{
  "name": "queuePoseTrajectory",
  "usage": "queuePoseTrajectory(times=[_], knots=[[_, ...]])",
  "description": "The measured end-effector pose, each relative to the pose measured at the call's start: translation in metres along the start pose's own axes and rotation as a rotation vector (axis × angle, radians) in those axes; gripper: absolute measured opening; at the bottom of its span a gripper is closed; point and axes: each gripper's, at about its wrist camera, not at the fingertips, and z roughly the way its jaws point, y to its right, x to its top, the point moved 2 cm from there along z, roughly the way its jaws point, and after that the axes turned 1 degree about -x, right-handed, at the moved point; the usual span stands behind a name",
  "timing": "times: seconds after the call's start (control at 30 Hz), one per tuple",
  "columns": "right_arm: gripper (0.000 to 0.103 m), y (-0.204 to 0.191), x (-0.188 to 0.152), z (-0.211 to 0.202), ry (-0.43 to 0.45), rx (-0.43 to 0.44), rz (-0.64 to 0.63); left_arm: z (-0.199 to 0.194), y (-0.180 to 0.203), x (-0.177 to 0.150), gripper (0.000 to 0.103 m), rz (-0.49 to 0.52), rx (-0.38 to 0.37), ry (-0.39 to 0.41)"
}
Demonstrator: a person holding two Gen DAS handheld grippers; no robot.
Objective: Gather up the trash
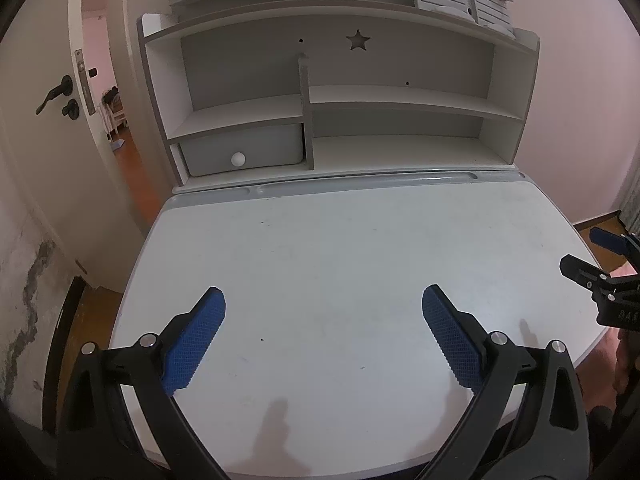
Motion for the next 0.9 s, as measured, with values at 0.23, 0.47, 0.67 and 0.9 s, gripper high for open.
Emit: queuePoseTrajectory(times=[0.23, 0.47, 0.67, 0.9], knots=[[0.096, 0.0013, 0.0001, -0.0007, -0.001, 0.000, 0.002, 0.0009, 0.0020, -0.0006, 0.096, 0.004, -0.001, -0.007], [0.096, 0.0012, 0.0000, -0.0005, -0.002, -0.001, 0.002, 0.0015, 0.0024, -0.0009, 0.096, 0.006, 0.000, -0.008], [0.096, 0.0011, 0.0002, -0.0003, -0.002, -0.003, 0.002, 0.0010, 0.0025, -0.0012, 0.096, 0.003, 0.000, -0.009], [0.096, 0.0011, 0.0003, -0.0004, -0.002, -0.002, 0.002, 0.0003, 0.0027, -0.0020, 0.096, 0.002, 0.002, -0.010]])
